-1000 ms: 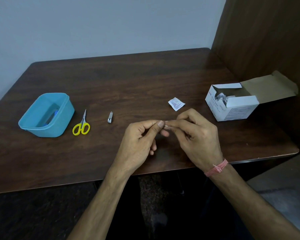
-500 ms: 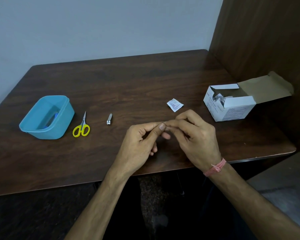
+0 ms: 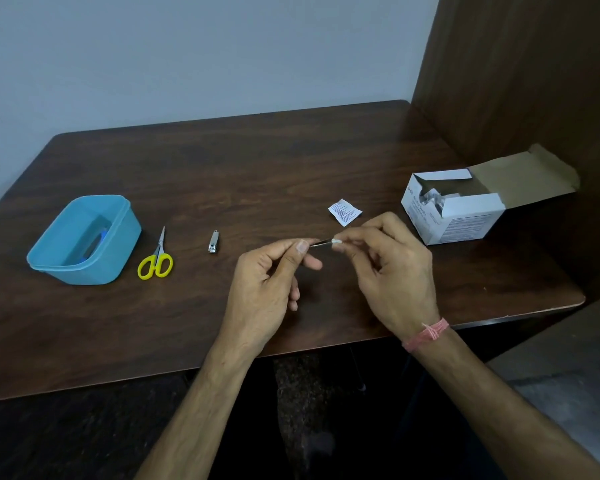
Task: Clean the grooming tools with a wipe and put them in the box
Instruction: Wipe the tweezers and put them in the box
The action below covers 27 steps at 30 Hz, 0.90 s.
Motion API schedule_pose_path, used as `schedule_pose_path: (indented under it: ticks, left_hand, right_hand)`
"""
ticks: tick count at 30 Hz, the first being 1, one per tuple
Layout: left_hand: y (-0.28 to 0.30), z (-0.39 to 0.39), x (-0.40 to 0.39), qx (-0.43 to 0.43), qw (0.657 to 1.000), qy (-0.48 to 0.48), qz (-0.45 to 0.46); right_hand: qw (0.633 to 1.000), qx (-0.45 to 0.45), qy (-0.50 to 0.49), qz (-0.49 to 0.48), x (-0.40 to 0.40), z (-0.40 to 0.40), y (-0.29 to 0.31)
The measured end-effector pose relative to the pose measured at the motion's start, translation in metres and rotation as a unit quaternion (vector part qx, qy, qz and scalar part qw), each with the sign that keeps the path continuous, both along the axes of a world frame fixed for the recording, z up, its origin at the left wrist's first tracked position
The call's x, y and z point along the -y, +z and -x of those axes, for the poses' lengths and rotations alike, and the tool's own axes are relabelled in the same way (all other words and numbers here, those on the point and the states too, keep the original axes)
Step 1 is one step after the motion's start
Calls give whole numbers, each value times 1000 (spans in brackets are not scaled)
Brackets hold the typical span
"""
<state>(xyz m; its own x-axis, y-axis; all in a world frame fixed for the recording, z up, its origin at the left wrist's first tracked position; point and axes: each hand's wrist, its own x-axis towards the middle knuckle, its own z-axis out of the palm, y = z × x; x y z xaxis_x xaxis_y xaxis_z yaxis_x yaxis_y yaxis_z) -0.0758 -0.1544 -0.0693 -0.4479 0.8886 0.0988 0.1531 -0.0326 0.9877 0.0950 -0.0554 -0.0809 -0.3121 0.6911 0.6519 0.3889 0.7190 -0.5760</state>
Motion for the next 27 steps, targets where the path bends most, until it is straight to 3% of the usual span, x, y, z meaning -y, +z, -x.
schedule_pose_path:
  ticks: [5, 12, 22, 27]
  left_hand:
    - [0, 0, 0, -5, 1000, -6, 0]
    - [-2, 1, 0, 25, 999, 41, -12]
    - [-2, 2, 1, 22, 999, 49, -11]
    - [-3, 2, 0, -13, 1000, 9, 14]
  right_hand:
    - [1000, 5, 8, 2, -1, 0, -1]
    - [966, -111, -121, 199, -24, -10, -1]
    - [954, -115, 52, 274, -13, -4, 5]
    - [953, -115, 72, 271, -15, -6, 2]
